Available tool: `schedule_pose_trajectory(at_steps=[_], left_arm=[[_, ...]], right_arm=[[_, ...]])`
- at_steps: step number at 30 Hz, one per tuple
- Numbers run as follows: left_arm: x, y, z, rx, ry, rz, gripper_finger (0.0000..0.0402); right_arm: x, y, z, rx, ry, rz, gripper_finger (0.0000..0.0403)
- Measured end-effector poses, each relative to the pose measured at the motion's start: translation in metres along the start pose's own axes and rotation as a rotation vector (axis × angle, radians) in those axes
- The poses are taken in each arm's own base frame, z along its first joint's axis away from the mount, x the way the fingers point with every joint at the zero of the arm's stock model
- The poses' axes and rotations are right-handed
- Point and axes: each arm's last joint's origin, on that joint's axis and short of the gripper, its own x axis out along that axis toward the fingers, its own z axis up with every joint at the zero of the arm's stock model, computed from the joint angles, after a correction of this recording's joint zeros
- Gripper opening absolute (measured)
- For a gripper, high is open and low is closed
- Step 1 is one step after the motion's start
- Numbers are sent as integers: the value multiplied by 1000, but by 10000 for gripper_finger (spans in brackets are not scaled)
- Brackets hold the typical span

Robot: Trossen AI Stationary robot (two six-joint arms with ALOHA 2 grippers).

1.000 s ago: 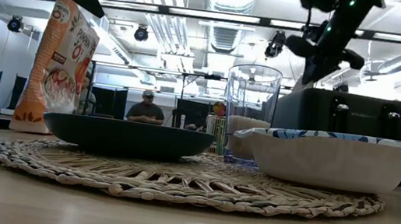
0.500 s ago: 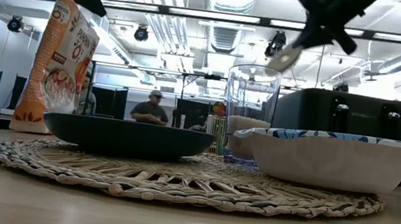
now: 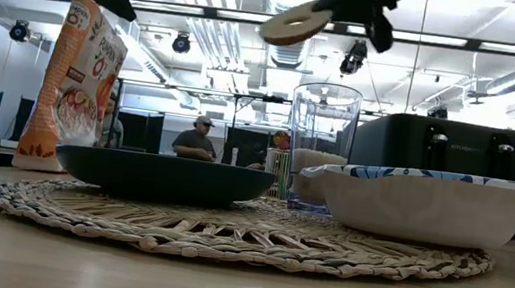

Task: Arrange a breakfast setting
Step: Put the bagel on the blue plate

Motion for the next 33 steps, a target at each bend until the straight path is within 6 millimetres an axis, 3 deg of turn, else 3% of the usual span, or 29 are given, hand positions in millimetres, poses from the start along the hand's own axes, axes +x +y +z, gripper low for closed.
schedule_pose_trajectory(at_steps=[7, 14, 33], left_arm=[[-1, -1, 0, 1, 4, -8, 242], [-2, -1, -1, 7, 7, -19, 242], [-2, -1, -1, 3, 8, -23, 242]], right_arm=[[37, 28, -32, -49, 63, 67, 43], [58, 38, -53, -79, 108, 64, 43], [75, 65, -92, -480, 179, 168, 43]])
